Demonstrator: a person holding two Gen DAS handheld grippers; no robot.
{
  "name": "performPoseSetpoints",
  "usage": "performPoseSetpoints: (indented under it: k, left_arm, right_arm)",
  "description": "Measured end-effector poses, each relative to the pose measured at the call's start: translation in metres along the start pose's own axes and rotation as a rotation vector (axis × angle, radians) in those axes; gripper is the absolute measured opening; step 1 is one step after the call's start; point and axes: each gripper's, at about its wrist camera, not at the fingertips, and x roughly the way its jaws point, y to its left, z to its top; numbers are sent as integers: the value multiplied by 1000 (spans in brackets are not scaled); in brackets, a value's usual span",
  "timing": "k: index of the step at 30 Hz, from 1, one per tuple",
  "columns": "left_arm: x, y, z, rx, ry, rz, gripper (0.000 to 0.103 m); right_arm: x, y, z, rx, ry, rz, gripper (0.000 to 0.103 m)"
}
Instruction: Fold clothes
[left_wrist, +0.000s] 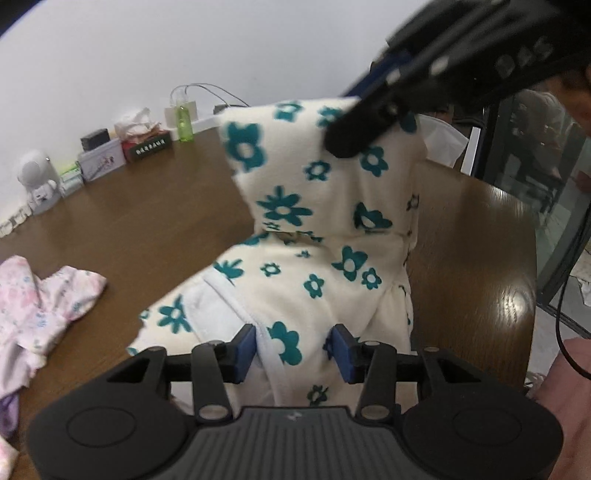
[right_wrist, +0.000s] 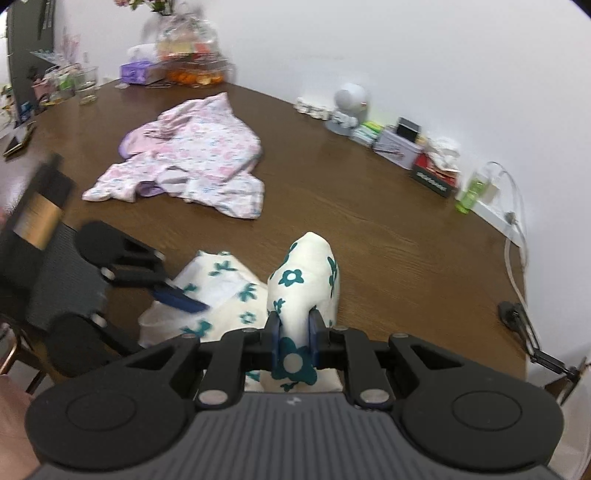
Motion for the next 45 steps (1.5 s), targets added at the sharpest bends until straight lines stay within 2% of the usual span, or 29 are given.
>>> performPoseSetpoints:
  k: [9,15,19,22,28,30,34,36,38,39,40,42,45]
  left_arm:
    - [6,3,-5,1,-42,-12,44]
    - [4,5,-13,1,-82,-33,44]
    - [1,4,-15,3,-94,-38,45]
    - [1,6,-15,-6,-97,-42,45]
    - [-8,8,-19,-29,-94,-41,48]
    - [-12,8,-20,-27,-83,-26,53]
    - [-11,8,-22,-32,-67,-18,53]
    - [-10,6,-21,-26,-63,-12,53]
    - [-9,5,-20,-20,-59,-8,54]
    - [-9,5,-20,-18,-58,-9,54]
    - [-9,4,-20,-17,-57,-9,54]
    - [-9,3,-20,-20,-59,-7,54]
    - [-10,1,-22,-22,-62,0,54]
  right_arm:
    - [11,29,8,-2,4,101,15]
    - [33,45,0,27,45,178,14]
    - [37,49,-2,59,30,234,11]
    - [34,49,0,76,5,272,4]
    - [45,37,-9,136,11,293,4]
    - [47,30,-14,166,8,310,4]
    - [44,6,-20,289,-54,379,7]
    - [34,-8,-23,337,-107,368,13]
    - [24,-4,-25,279,-127,316,39]
    - [19,0,-26,245,-135,288,62]
    - [14,3,-27,210,-142,259,71]
    - [7,23,-31,74,-154,161,71]
    - [9,44,-43,-42,-174,1,71]
